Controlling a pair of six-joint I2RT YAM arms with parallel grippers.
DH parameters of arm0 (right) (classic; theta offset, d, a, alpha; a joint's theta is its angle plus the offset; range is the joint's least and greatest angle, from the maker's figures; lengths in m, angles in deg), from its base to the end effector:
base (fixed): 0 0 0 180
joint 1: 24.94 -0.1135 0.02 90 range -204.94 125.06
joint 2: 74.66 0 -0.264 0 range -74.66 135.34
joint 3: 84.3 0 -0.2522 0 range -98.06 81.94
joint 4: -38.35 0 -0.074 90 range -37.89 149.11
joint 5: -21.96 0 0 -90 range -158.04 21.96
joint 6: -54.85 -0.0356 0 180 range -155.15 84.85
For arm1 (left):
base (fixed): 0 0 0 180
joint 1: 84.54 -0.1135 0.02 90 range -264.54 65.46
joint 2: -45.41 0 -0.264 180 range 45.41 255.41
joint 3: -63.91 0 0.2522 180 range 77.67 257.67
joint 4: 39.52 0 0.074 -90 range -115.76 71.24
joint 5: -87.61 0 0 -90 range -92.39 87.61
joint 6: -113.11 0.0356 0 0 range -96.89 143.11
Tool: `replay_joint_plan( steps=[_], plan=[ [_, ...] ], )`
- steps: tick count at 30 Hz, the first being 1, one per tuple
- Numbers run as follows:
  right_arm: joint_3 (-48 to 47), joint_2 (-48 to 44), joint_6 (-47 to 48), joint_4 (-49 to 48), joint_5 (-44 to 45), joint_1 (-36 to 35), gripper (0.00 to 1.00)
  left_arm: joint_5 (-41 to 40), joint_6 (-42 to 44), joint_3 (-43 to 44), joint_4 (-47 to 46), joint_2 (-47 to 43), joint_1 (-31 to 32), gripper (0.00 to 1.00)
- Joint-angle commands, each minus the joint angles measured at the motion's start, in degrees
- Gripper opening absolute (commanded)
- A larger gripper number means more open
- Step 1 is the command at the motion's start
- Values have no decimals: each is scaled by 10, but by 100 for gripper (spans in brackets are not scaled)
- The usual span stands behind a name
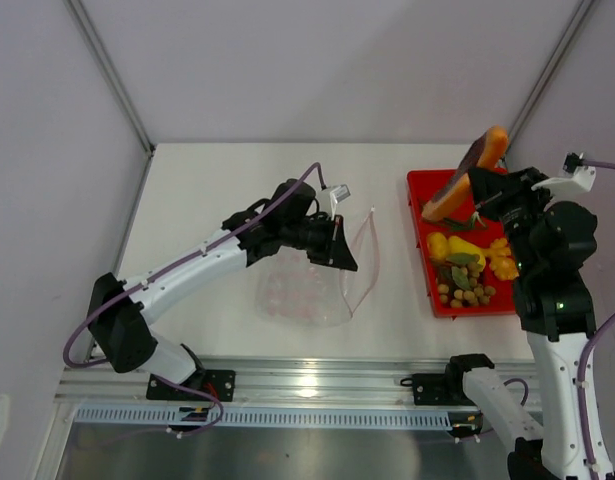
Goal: Place the food in the zip-top bag and seal the zipper
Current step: Place the fake food in the zipper food storage bag.
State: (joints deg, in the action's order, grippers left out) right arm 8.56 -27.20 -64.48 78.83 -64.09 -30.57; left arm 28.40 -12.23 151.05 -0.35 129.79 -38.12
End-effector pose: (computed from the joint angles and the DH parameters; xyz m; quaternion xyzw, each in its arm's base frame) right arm 0.1447 0.0118 0.4675 0.1698 0.6915 0.1874 0.6767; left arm 0.2144 -0.2518 0.3263 0.2022 0.8450 -0.4636 0.1735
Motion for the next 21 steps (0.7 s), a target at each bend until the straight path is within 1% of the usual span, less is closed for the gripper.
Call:
replay_joint_plan(
  steps=[1,3,4,8,12,21],
  plan=[
    [74,-20,-136,-160,-165,-10,0,34,-25,39,-4,10,-5,1],
    [103,-50,-168,-196,-163,-23,0,38,-36,41,-9,13,-4,1],
    [128,-55,-186,-232,-167,-26,0,48,-40,41,-13,15,-5,0],
    [147,-63,-211,-258,-185,-46,0,60,-56,45,-26,20,-5,1],
    [134,-83,-196,-251,-150,-83,0,52,-55,53,-17,27,-5,1],
    [102,-95,-181,-214,-139,-128,0,42,-49,63,-9,49,-11,1]
  ],
)
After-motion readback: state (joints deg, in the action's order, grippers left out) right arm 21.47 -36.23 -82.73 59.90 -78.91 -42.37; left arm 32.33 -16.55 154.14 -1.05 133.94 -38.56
